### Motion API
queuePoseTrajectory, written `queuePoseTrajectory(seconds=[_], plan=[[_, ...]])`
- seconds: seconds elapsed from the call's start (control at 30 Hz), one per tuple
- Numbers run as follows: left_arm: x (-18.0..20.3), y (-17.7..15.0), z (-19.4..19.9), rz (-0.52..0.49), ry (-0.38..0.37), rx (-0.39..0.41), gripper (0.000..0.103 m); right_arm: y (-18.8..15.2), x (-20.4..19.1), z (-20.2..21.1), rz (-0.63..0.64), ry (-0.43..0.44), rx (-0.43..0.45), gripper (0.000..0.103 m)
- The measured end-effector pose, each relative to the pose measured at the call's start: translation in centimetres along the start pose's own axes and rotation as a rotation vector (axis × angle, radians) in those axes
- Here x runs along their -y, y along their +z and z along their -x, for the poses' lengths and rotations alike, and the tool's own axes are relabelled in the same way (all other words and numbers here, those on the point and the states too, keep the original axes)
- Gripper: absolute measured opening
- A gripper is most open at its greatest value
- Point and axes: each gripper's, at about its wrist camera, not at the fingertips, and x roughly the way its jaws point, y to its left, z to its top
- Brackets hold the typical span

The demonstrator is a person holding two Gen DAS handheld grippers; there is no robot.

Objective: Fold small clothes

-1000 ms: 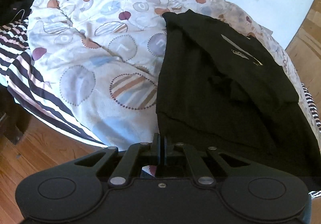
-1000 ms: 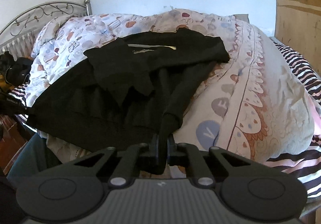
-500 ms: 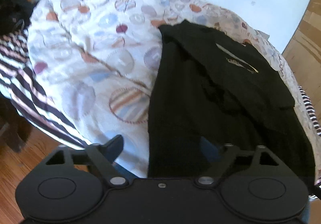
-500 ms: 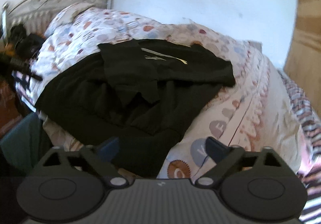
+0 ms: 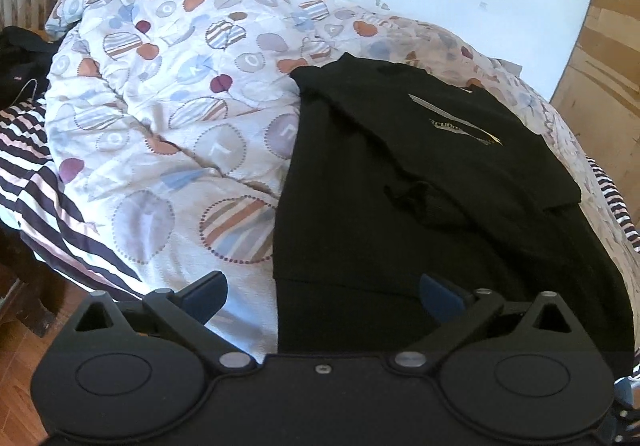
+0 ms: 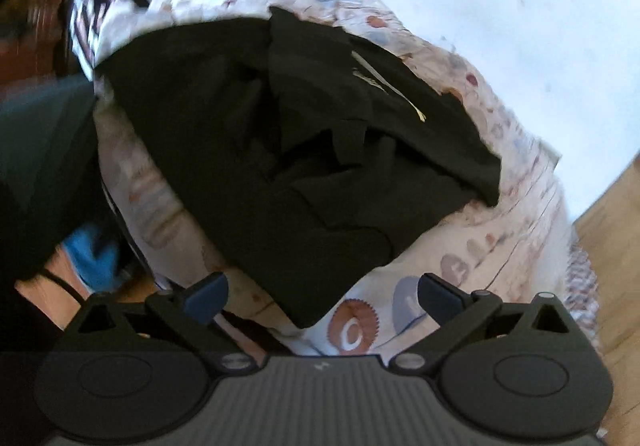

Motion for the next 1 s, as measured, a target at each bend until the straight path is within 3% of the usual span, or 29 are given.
queuePoseTrajectory(seconds=[0.2,0.27,0.37,0.43,0.5,0.57,0.77,1.0], plan=[[0.8,-0.3,0.4,-0.045,-0.03,0.035,0.102,-0.1,-2.3,-0.8,0.2,-0.133,0.048,0.102],[1.2,-0.4,0.6,-0.074,-0.046,0.055,0.102,0.1,-2.4,-0.2,0.22,-0.124,0.102,0.095],[2.2,-0.7,1.2,-0.141,-0.091,0.09,0.102,0.8,-1.8,0.4,0.217,-0.07,0.132,0.068],[3.0,-0.9,1.4,-0.198,-0.141,0.095,0.102,1.4,-1.0,0.5,0.194,-0.021,0.139,0.033],[3.9,-1.3,1.5,-0.255,-0.182,0.095,0.102,2.2,-0.1,0.7,0.139,0.028,0.136,0.02],[5.0,-1.8,1.4,-0.325,-0.219,0.095,0.102,3.2,1.1,0.6,0.075,0.075,0.138,0.013],[8.0,-4.3,0.3,-0.503,-0.26,0.073,0.102,5.5,5.1,-0.1,-0.106,0.141,0.159,0.007],[9.3,-5.4,-2.7,-0.479,-0.241,0.016,0.102,7.0,9.6,-2.5,-0.335,0.181,0.191,0.005]])
